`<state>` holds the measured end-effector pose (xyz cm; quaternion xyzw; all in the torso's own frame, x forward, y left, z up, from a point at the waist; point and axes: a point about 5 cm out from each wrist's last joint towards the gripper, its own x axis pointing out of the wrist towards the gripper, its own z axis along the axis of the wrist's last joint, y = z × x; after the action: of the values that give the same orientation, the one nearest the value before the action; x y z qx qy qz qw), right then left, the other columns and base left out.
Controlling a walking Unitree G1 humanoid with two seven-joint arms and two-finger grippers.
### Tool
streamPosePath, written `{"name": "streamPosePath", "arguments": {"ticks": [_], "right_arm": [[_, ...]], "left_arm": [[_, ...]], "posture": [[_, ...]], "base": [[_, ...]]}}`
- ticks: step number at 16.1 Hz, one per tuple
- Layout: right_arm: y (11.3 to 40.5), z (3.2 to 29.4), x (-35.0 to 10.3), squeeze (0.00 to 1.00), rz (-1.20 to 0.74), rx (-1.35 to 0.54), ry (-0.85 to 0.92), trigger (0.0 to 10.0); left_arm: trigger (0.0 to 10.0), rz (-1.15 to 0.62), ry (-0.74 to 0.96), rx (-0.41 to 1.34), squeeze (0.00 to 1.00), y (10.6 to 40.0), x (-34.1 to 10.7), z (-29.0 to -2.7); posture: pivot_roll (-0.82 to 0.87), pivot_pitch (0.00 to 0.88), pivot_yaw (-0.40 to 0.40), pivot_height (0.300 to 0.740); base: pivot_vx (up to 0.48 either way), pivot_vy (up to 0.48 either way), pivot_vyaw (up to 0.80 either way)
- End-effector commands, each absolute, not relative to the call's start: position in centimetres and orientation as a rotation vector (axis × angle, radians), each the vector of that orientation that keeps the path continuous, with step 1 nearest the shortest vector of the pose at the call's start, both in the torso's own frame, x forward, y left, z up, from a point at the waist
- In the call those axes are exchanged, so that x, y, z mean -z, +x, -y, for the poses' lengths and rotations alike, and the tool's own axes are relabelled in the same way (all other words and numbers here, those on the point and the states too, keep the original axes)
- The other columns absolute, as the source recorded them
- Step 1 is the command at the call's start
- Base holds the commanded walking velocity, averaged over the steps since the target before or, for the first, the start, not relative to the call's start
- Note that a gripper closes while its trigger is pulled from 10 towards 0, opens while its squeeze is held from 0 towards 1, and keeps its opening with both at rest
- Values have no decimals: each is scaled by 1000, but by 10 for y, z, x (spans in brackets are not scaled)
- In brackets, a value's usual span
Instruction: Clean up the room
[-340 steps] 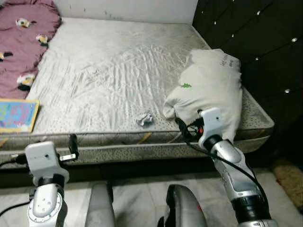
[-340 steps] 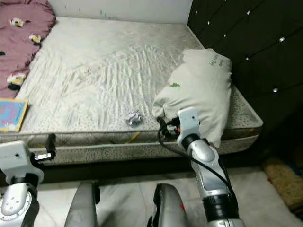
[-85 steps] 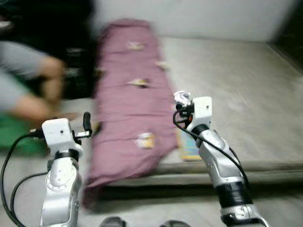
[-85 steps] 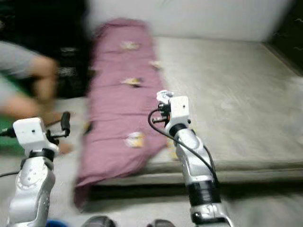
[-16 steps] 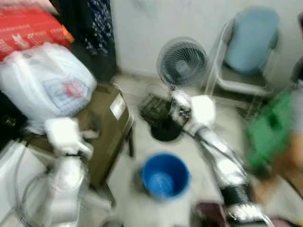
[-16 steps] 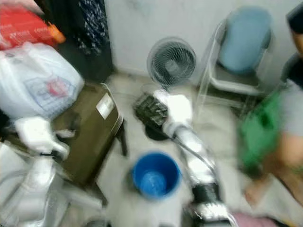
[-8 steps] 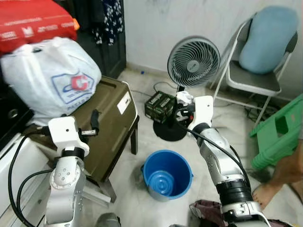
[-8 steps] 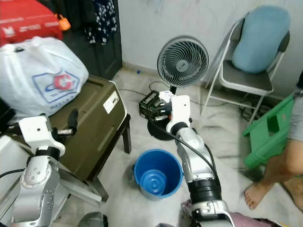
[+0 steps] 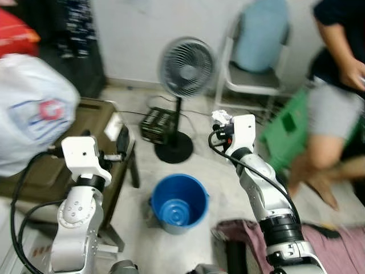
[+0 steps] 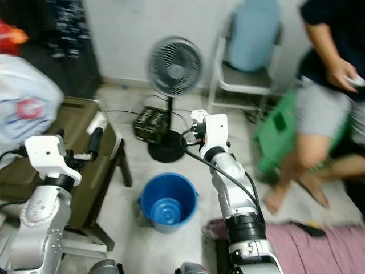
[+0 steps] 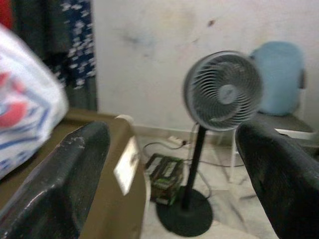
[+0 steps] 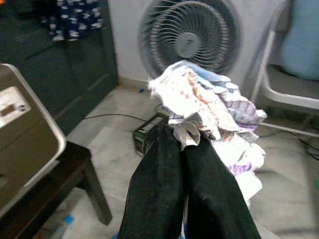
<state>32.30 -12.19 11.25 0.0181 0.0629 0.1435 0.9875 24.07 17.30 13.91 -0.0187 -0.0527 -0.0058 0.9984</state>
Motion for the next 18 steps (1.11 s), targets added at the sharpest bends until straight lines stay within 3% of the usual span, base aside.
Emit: {"name": "streamPosePath", "arguments": {"ticks": [1,5,18], "right_arm": [[326,124,-117,0,-117,-275,42,10000],[324,119,-115,0,-119,-288,44,10000],[326,119,-115,0,-119,-283,42,10000]], "left_arm": [[10000,97,-38,30,0,236,-139,-173],[10000,76,-57,53,0,231,-134,-166],[10000,77,-69,86,0,235,-134,-161]], "posture": [[10,6,-79,740],[15,0,-77,740],[17,0,-72,740]], "base": [[0,0,-800],[0,0,0],[316,0,0]]}}
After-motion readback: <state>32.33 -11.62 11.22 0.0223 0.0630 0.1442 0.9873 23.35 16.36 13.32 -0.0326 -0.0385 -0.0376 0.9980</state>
